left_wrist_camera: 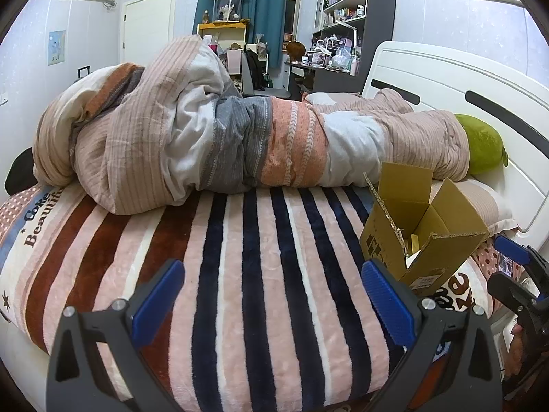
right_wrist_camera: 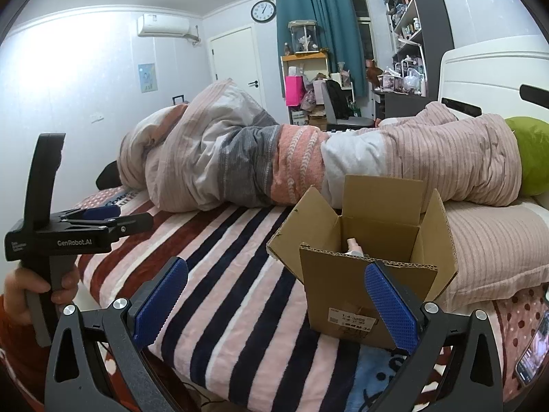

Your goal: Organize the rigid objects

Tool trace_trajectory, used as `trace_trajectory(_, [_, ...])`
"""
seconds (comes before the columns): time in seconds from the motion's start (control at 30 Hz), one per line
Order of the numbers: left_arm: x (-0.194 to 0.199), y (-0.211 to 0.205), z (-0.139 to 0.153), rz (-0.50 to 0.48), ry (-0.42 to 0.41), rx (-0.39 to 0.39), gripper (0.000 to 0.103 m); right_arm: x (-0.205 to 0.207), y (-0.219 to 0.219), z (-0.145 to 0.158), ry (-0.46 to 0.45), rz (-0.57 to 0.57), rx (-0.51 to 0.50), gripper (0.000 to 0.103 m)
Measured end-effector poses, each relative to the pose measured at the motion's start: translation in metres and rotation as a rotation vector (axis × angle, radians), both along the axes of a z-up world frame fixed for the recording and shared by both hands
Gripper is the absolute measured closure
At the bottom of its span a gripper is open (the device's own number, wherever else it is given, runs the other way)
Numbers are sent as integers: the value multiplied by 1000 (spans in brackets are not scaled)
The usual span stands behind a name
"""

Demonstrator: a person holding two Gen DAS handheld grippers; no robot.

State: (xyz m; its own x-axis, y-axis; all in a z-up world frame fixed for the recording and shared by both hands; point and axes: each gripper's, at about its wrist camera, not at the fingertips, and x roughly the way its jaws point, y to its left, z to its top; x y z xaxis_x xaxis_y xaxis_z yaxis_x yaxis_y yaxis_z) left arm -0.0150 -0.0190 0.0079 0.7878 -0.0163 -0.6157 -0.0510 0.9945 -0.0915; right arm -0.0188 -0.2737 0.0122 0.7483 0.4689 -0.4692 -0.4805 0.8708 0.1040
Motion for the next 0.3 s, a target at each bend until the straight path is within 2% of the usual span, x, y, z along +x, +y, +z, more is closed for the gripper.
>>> trace_trajectory(0.3, [0, -6, 2, -13, -2, 1, 0, 1, 1, -4, 6, -4, 2, 0])
